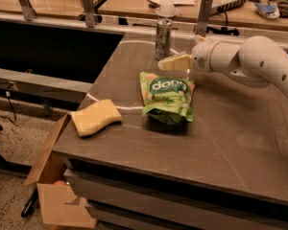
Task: Knock redbull can over
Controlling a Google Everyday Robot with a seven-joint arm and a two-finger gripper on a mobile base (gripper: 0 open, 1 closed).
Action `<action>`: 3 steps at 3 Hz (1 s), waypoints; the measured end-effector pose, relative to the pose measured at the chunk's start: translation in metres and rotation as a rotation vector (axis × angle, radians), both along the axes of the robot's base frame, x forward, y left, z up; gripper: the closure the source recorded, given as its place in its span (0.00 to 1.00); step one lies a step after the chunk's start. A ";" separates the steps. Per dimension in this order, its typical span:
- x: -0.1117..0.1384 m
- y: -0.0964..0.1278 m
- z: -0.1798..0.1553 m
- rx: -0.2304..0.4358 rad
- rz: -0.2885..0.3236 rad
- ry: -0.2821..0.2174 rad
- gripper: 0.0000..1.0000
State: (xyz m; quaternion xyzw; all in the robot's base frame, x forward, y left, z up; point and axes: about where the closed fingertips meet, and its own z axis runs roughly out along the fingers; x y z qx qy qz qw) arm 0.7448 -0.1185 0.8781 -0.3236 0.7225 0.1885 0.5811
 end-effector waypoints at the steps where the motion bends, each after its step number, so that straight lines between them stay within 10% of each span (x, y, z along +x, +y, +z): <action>1: 0.026 0.008 -0.011 0.018 -0.018 0.008 0.00; 2: 0.052 0.018 -0.014 0.040 -0.025 -0.003 0.00; 3: 0.086 0.033 -0.005 0.067 -0.009 -0.043 0.26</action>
Offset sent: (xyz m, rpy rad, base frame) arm 0.0856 0.0221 -0.0130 0.0668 -0.0223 -0.0459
